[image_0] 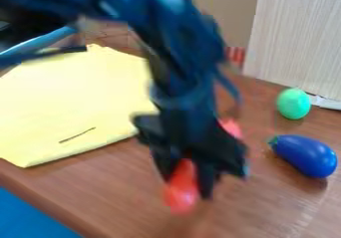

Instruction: Put the sausage to the top right corner of the cloth

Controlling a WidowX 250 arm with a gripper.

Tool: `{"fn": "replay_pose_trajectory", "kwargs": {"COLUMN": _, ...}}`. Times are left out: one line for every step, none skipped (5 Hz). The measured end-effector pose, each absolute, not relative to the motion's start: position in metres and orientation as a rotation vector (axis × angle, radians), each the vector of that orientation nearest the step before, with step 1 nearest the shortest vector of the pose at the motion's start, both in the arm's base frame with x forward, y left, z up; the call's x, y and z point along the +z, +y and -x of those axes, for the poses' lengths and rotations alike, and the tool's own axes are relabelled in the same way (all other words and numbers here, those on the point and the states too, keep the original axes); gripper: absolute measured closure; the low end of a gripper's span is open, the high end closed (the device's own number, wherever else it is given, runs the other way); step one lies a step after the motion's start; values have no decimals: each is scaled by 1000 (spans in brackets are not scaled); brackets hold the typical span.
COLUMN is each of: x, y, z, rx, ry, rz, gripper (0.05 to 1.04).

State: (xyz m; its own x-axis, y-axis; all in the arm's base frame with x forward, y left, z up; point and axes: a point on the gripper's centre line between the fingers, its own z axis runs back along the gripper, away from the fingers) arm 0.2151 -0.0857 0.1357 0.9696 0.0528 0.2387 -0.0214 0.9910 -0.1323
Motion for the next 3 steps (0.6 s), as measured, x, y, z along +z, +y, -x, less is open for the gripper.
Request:
{"fn": "replay_pose_trajectory", "kwargs": {"x": 165, "y": -46, "z": -202, "rx": 95, "ry": -246, "rz": 193, "gripper": 575}}
{"fn": "replay_pose_trajectory", "kwargs": {"x": 165, "y": -3, "z": -218, "rx": 215, "ry": -232, "rz": 181, "gripper": 575}}
{"fn": "replay_pose_trajectory", "kwargs": {"x": 142, "y": 45, "z": -251, "rx": 351, "ry": -209, "rz": 114, "gripper": 575}}
